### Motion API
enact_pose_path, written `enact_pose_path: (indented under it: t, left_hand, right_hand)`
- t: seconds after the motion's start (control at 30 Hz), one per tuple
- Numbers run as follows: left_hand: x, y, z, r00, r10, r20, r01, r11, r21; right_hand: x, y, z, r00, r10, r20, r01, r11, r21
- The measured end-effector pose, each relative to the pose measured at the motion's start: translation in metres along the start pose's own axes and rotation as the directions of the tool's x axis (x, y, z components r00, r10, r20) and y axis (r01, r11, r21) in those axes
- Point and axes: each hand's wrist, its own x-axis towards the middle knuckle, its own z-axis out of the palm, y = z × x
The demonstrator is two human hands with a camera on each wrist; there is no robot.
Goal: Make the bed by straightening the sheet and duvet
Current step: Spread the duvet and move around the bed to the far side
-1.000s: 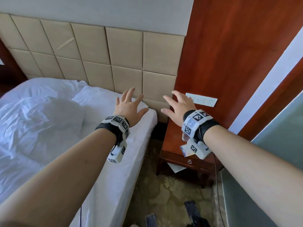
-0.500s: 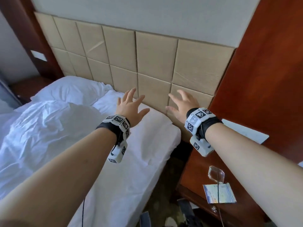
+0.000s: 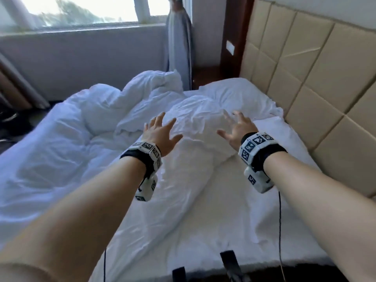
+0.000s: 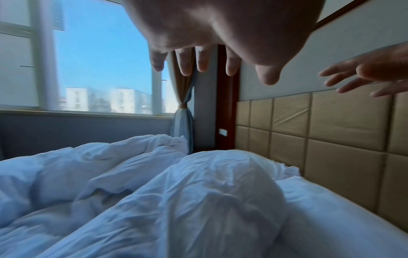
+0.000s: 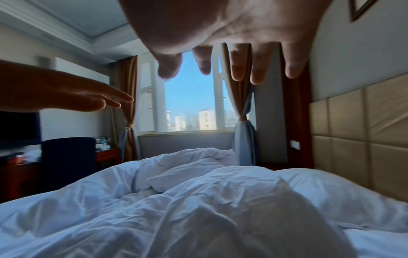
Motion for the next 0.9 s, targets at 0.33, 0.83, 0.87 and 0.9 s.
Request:
enact_pose_path:
  t: [0.33, 0.83, 0.87, 0.9]
  left_hand:
    - [0.093, -0.084, 0.093, 0.979, -0.151, 0.135, 0.159, 0.986, -0.049]
    - [0.238, -0.105, 0.218, 0.928, -0.223, 0.297, 0.250, 0.967, -0.054]
    - [0.245, -0.107, 0.223, 0.927, -0.228, 0.297, 0.256, 0.965, -0.058]
    - [0.251, -0.109, 0.227, 0.927, -0.231, 0.296, 0.261, 0.963, -0.063]
  right_hand:
    - [0.125, -0.026, 0.090, 0.987, 0.004, 0.158, -0.008, 1.000, 0.023]
    - [0.254, 0.041, 0.186, 0.926, 0.230, 0.300, -0.244, 0.970, 0.007]
    - [0.263, 0.044, 0.190, 0.925, 0.233, 0.301, -0.244, 0.970, -0.002]
    - [0.272, 0.047, 0.193, 0.928, 0.233, 0.292, -0.239, 0.971, -0.013]
